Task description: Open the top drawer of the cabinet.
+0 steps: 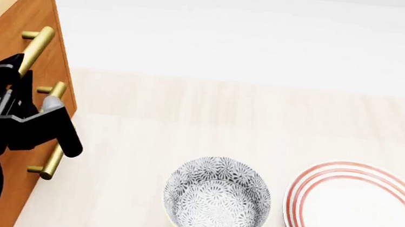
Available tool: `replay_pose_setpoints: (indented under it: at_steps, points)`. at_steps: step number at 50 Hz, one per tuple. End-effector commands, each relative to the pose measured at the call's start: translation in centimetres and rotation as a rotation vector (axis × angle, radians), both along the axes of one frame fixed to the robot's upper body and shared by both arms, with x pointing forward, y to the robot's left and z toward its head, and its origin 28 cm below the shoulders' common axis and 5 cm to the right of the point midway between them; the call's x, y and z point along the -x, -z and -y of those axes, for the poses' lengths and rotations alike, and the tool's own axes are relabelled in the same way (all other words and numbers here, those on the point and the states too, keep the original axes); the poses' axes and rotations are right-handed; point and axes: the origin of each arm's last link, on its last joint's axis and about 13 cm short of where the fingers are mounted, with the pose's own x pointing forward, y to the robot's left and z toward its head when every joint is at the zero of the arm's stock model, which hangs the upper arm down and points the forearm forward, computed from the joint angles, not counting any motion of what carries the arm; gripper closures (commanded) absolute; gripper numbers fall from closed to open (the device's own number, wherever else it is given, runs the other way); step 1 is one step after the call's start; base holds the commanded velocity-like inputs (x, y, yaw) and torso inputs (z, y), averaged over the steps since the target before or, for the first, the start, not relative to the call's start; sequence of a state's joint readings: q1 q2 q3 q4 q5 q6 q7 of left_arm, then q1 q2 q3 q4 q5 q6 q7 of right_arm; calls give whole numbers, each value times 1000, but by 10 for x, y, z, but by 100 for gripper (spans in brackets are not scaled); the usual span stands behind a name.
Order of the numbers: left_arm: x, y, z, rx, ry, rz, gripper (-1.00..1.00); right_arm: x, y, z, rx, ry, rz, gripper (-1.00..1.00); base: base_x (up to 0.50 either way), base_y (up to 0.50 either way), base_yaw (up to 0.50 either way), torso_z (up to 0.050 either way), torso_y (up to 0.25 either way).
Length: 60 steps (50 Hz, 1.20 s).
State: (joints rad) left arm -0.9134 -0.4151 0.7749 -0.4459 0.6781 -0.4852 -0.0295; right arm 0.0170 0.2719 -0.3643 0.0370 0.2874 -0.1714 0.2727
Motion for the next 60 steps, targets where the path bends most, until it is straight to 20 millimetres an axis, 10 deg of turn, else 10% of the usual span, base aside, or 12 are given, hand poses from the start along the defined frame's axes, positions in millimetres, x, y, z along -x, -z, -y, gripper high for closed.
replay_pose_setpoints:
  at_steps: [1, 60]
  points:
    - [-1, -3, 6, 25, 3, -4, 100, -3, -1, 0, -6, 2, 12, -100, 0, 0, 0, 0, 0]
    - [2, -19, 101, -2, 291, 9, 100, 0, -2, 0, -27, -24, 10, -100, 1, 0, -2, 0, 0]
